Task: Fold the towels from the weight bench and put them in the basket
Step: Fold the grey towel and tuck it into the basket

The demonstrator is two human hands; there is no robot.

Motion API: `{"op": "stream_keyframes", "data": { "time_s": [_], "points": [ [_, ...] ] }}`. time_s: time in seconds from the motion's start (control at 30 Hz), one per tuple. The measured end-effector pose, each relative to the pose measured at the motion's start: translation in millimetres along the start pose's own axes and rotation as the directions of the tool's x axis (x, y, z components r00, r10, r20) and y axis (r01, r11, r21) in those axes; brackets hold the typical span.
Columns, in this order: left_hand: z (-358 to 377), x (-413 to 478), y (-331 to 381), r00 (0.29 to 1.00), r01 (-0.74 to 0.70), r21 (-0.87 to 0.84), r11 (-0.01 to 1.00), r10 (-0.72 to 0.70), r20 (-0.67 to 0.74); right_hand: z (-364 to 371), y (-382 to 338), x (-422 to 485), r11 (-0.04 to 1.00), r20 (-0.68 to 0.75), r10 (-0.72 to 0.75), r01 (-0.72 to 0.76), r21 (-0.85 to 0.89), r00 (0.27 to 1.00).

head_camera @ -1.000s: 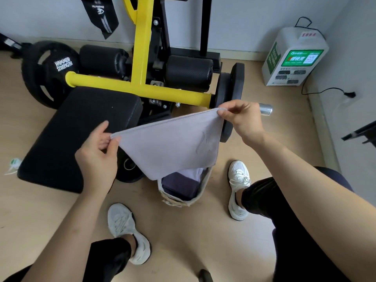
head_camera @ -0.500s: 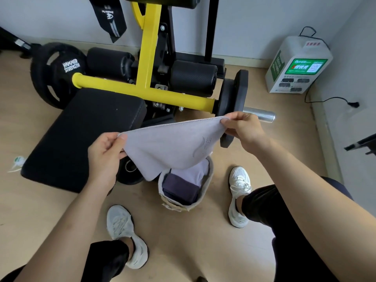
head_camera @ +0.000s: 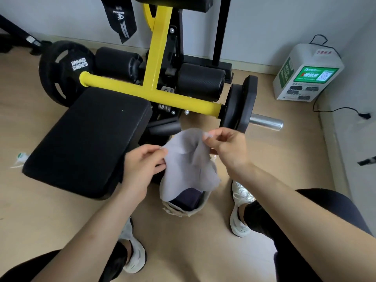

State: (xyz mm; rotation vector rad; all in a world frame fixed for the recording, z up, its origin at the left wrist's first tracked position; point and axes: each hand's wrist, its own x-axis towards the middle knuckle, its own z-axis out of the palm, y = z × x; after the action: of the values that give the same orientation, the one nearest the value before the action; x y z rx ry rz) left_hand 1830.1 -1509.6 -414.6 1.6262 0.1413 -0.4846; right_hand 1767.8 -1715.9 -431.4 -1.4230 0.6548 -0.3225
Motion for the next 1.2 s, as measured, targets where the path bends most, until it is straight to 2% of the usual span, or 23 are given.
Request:
{"op": "stream_keyframes", "data": {
  "time_s": [0.17,0.37,0.5,0.6,0.7,0.77,0.83,0.9,1.07,1.2],
  "points": [
    [18.1,-6.1,-6.0,0.998,-0.015,-0.008,1.0,0.016,0.059,14.7,8.8,-16.2,0.997,0.145,-0.049,0.056,-0.046,0.988],
    [24.5,-12.1,-12.5,0.96,-0.273,0.112,0.955,0.265,0.089,22.9,3.6,-27.8,0.971,0.224,-0.149,0.185,-0.151,0.963],
    [20.8,-11.6,-14.1,0.957,-0.271,0.117,0.955,0.254,0.14,22.2,1.7,-28.1,0.951,0.251,-0.16,0.217,-0.218,0.955],
    [16.9,-11.3,-14.2,0.93,-0.338,0.204,0.919,0.293,0.222,21.9,3.7,-26.0,0.917,0.238,-0.215,0.28,-0.284,0.947],
    [9.5,-9.5,-10.6,0.91,-0.386,0.249,0.888,0.323,0.261,21.3,2.5,-24.7,0.913,0.257,-0.229,0.299,-0.278,0.939],
    [1.3,-5.6,-8.4,0.877,-0.475,0.307,0.825,0.415,0.242,19.6,0.7,-23.7,0.918,0.273,-0.228,0.3,-0.259,0.934],
    [-8.1,1.4,-6.1,0.777,-0.625,0.408,0.666,0.581,0.241,16.3,-0.5,-20.5,0.914,0.287,-0.23,0.307,-0.263,0.93],
    [-15.5,8.4,-5.0,0.7,-0.693,0.5,0.519,0.65,0.295,12.3,-2.6,-18.1,0.909,0.316,-0.235,0.323,-0.263,0.919],
    [-17.4,16.4,-16.5,0.78,-0.613,0.665,0.426,0.457,0.427,2.1,-10.6,-16.8,0.915,0.388,-0.224,0.331,-0.233,0.894],
    [-18.5,25.9,-27.8,0.774,-0.62,0.687,0.379,0.44,0.456,-7.9,-15.1,-11.1,0.892,0.409,-0.239,0.365,-0.266,0.881]
  ]
}}
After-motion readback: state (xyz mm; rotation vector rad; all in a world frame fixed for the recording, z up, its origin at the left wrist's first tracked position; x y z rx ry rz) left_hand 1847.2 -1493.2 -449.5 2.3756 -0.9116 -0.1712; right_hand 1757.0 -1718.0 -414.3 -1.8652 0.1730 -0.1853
